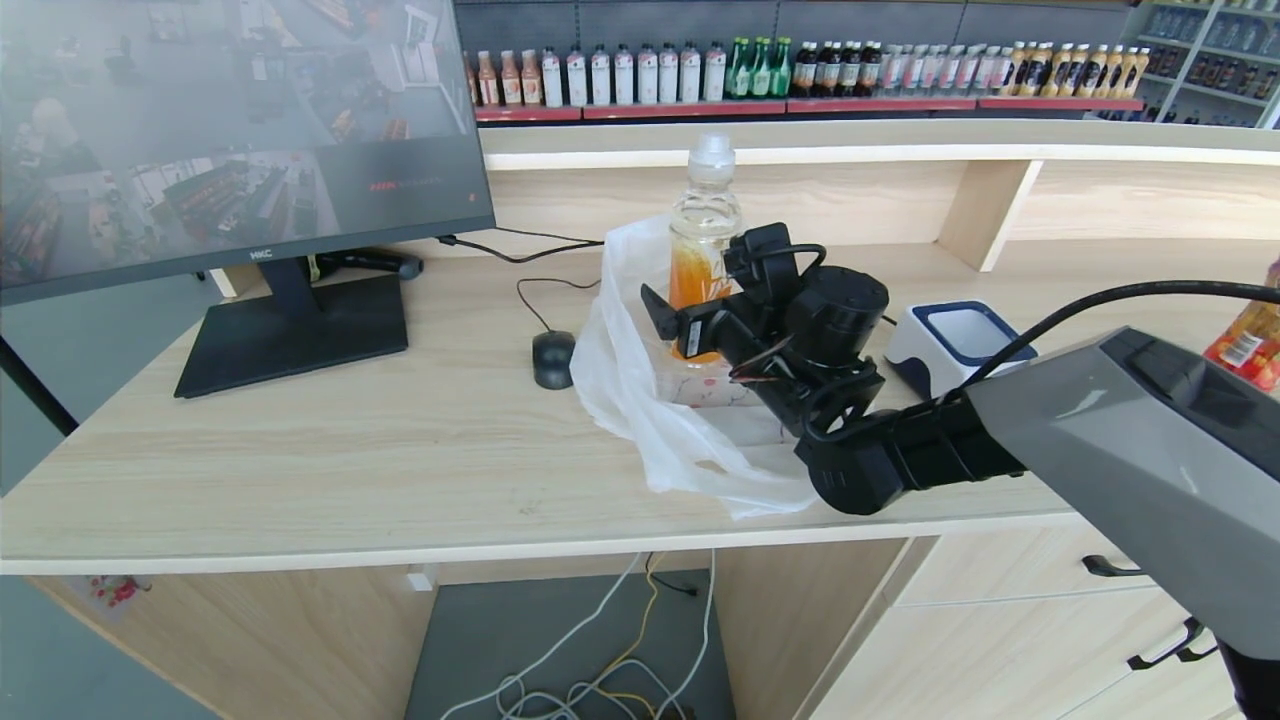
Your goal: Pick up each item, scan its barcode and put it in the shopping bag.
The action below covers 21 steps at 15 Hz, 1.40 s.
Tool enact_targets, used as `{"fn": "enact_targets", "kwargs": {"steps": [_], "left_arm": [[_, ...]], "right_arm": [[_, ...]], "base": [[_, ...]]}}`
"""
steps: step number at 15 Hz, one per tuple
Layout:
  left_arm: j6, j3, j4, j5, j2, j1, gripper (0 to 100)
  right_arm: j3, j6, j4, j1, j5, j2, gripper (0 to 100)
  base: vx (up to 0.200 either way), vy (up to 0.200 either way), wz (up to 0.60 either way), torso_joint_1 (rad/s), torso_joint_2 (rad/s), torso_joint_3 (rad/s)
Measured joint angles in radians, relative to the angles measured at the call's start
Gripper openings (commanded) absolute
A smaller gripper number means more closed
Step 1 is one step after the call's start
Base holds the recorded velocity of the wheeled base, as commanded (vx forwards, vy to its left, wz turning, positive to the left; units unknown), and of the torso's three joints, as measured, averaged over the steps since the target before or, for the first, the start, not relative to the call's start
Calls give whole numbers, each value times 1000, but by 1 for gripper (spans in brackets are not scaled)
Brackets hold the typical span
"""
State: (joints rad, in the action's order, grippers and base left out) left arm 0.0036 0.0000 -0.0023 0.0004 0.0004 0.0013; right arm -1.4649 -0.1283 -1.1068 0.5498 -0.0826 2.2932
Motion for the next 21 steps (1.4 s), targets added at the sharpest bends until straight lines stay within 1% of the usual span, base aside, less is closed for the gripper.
{"fn": "enact_targets", "kwargs": {"steps": [5,11,13,19,21], "left_arm": [[0,0,0,1,0,0,100],[0,0,0,1,0,0,100],[0,0,0,0,0,0,100],[0,0,0,1,0,0,100],[0,0,0,0,0,0,100]], "right_arm": [[-1,-1,-10,0,-3,-11,100],[115,-20,-33,5,-1,-96,100],[217,-23,-85,17,-2,-145,100],[697,-61,-333,76,-6,-385,100],[814,-67,-397,114,-52,-477,100]], "base": [[0,0,0,0,0,0],[0,0,0,0,0,0],[0,0,0,0,0,0],[0,0,0,0,0,0],[0,0,0,0,0,0]]}}
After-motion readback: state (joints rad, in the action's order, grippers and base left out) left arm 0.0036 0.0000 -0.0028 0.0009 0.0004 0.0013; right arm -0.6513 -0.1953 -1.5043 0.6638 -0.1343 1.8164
